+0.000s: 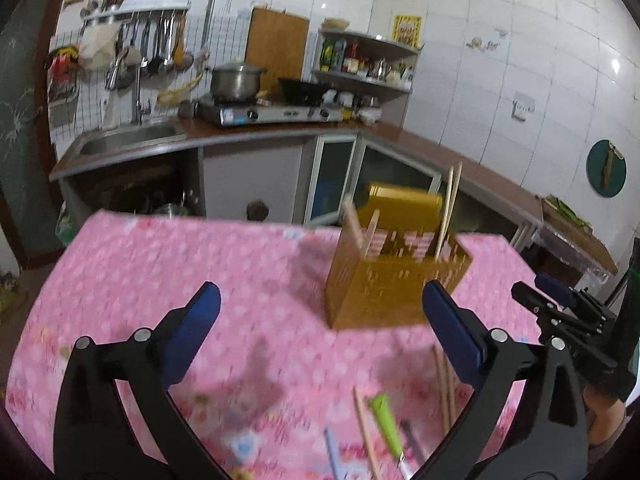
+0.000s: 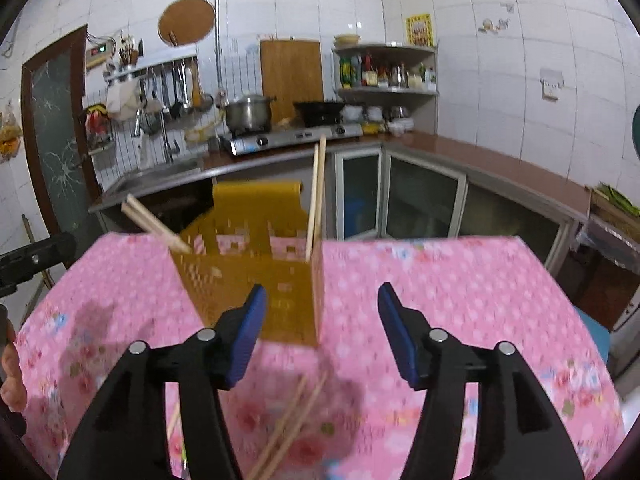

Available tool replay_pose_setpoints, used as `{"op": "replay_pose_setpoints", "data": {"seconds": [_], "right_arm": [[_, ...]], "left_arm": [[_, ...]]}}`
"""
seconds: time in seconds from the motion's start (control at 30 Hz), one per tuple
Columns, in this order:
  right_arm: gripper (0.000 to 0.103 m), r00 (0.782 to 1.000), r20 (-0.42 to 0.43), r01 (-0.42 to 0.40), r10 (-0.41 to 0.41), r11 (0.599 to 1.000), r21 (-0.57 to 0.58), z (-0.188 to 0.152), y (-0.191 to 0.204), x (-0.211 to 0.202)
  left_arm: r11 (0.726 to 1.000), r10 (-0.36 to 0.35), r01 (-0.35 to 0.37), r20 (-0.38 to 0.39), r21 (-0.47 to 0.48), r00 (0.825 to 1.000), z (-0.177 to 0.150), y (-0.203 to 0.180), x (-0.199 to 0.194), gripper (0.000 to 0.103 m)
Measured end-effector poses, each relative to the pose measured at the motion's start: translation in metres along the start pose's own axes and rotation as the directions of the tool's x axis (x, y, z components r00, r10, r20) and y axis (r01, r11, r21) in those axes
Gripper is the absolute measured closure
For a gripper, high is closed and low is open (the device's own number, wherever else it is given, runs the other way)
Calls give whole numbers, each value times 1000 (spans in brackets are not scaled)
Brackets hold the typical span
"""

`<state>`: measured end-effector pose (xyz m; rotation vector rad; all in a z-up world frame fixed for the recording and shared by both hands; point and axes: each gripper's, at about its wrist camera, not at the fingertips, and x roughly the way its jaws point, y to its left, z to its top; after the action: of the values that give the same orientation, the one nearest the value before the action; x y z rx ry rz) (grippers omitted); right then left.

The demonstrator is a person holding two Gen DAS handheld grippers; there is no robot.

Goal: Organize utensils
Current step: 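Open both tools and withdraw from the holder, then grasp the light-blue spoon with the left tool while the right tool grasps a wooden chopstick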

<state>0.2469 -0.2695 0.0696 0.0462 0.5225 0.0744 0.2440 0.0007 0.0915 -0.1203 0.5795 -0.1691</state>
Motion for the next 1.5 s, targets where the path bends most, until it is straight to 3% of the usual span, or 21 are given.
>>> {"op": "replay_pose_setpoints", "data": {"seconds": [0.27,0.4,0.6,0.7,1.1,1.13,1.3,1.5], "right_arm": [[43,989,-142,55,-48,998,44,-49,-8,19],[43,975,-215,72,-58,996,57,-66,-11,38],[44,958,-280,84,-61,994,70,-80,-11,62],[56,948,-313,81,-54,994,76,-82,-8,73],[82,908,-412,99,-79,995,27,-79,15,113],[90,904,-420,100,-83,995,19,-76,17,117],[97,896,-441,73,-53,997,28,-72,14,119],[97,897,-440,66,-45,997,32,-80,-2,99]], "left_arm": [[999,25,-27,-126,-19,992,-48,18,13,5],[999,33,-38,-214,-20,976,-70,21,31,5],[998,56,-62,-286,-12,957,-93,21,53,5],[998,66,-68,-298,3,952,-101,18,59,5],[998,46,-54,-335,-15,941,-110,22,69,5],[999,40,-49,-340,-17,940,-110,22,70,6],[999,33,-38,-352,-9,935,-111,18,70,8],[1000,20,-26,-389,-10,921,-116,15,73,20]]}}
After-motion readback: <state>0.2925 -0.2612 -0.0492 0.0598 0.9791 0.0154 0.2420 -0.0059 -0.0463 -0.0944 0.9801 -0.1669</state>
